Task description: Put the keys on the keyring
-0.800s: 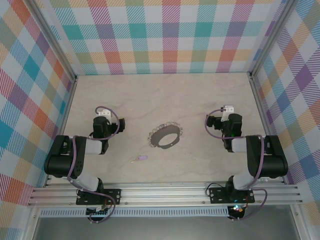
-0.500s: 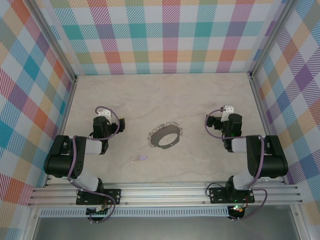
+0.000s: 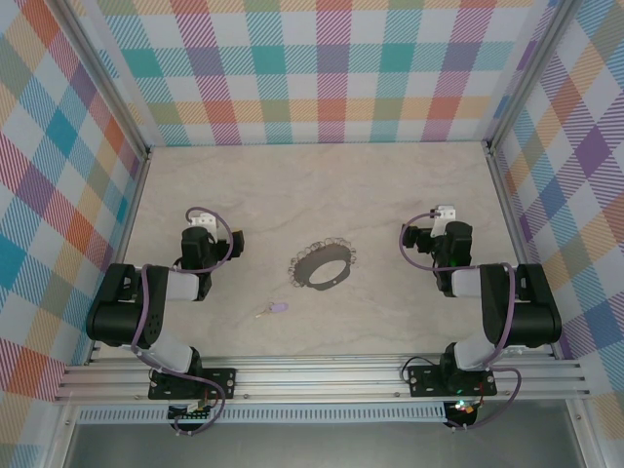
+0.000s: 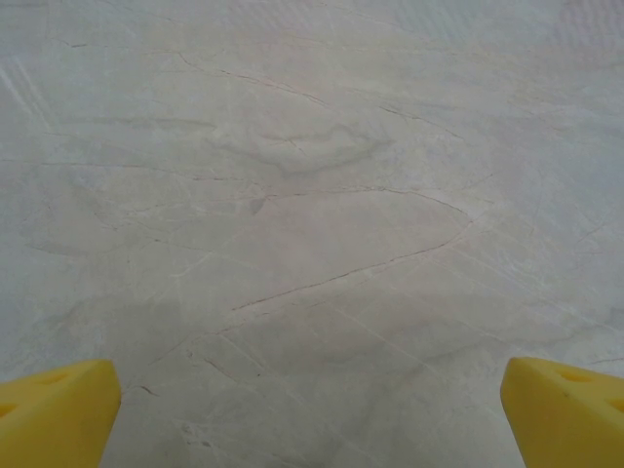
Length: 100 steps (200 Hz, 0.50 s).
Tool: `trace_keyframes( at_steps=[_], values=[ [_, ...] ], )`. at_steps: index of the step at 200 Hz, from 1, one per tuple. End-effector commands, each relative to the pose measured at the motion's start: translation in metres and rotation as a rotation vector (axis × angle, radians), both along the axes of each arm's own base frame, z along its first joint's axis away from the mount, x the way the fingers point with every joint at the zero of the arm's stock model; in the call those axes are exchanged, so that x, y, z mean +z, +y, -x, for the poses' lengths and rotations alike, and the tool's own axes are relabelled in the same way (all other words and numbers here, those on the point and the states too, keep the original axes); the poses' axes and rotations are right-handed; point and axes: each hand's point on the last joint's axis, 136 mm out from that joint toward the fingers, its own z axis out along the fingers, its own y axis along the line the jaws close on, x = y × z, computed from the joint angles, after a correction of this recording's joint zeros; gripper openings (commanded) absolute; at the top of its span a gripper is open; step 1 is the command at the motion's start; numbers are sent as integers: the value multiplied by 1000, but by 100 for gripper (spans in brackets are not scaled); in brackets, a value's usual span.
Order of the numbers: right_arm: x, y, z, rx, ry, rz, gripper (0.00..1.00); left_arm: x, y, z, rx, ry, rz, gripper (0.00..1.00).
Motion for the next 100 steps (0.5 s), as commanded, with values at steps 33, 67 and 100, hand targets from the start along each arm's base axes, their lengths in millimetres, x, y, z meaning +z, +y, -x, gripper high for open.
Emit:
trace_keyframes(
  at_steps=[33,67,100],
  values=[
    [21,0,-5,19,-9,1,100,17,-3,-8,-36,-40,14,99],
    [39,-2,-1,1,36,-3,100,31,-6,-10,-46,12,21,98],
    [76,-3,7,-60,9,-124,100,45,-1,0,2,43,41,100]
  ],
)
